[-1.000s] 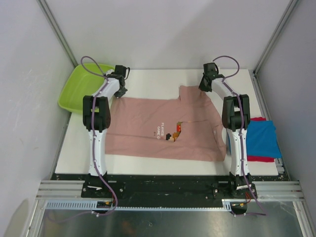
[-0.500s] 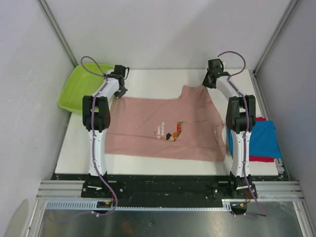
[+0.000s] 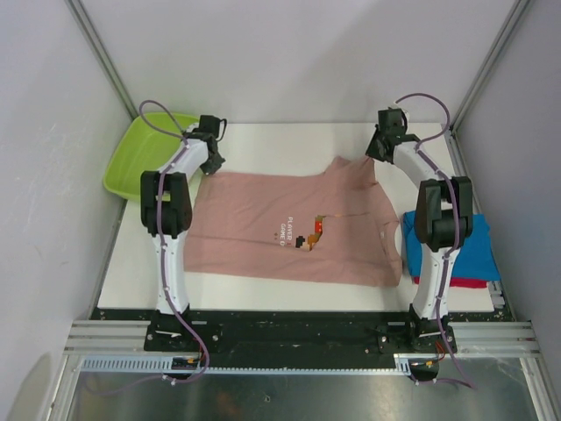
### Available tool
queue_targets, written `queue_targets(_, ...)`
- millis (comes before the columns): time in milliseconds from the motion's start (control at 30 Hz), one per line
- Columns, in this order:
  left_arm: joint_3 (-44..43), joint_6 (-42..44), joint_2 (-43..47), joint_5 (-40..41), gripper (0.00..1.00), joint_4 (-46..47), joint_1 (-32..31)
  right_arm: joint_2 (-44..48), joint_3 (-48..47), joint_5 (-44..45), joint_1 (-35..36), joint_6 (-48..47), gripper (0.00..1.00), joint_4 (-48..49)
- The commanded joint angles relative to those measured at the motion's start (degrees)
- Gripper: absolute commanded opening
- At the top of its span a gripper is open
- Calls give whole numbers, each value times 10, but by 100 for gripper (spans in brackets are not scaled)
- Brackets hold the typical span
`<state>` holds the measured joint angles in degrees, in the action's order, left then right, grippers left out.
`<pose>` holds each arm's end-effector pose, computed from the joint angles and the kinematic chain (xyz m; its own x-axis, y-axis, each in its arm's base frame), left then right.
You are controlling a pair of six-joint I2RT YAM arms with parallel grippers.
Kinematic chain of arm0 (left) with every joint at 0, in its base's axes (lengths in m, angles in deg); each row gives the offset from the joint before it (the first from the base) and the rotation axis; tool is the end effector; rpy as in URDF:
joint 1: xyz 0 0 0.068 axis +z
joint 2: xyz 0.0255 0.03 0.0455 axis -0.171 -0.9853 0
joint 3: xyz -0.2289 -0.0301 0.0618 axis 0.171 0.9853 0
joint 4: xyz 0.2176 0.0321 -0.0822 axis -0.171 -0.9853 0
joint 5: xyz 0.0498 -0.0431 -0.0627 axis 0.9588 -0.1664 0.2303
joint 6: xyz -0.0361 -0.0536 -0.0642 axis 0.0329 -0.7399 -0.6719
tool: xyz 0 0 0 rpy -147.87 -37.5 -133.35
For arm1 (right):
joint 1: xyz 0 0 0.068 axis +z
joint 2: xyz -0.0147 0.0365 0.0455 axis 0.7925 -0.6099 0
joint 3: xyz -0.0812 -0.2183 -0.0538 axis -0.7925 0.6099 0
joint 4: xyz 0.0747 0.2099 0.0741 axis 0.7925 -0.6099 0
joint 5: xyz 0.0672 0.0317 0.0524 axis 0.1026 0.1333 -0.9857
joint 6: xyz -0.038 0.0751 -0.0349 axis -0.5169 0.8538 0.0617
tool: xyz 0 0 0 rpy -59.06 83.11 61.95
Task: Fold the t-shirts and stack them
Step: Grap the side of the flattened tshirt furthest away from the robot with both arms
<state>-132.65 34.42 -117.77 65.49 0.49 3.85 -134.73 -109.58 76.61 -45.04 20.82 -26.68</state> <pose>0.4731 -0.0227 0.1214 -0.6420 -0.5299 -0.5541 -0.5937 0.8009 -0.0780 0.4739 0.0497 0.1826 -0.6177 0.3248 -0.7162 0.2485 0.9447 0.2141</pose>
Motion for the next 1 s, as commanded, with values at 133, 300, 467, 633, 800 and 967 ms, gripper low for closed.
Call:
queue_targets(133, 44, 9, 81, -7, 0, 31, 3, 89, 46, 10, 3, 5, 0, 35)
queue_targets(300, 79, 13, 111, -14, 0, 40, 4, 130, 82, 13, 5, 2, 0, 38)
queue_targets(467, 119, 21, 146, -18, 0, 47, 4, 177, 132, 9, 6, 6, 0, 37)
queue_targets(633, 166, 26, 191, -19, 0, 57, 4, 222, 175, 9, 7, 10, 0, 20)
queue_targets(800, 219, 30, 239, -15, 0, 65, 4, 266, 215, 3, 13, 15, 0, 2)
queue_targets(967, 293, 40, 286, -20, 0, 83, 4, 309, 263, -1, 20, 23, 0, -29)
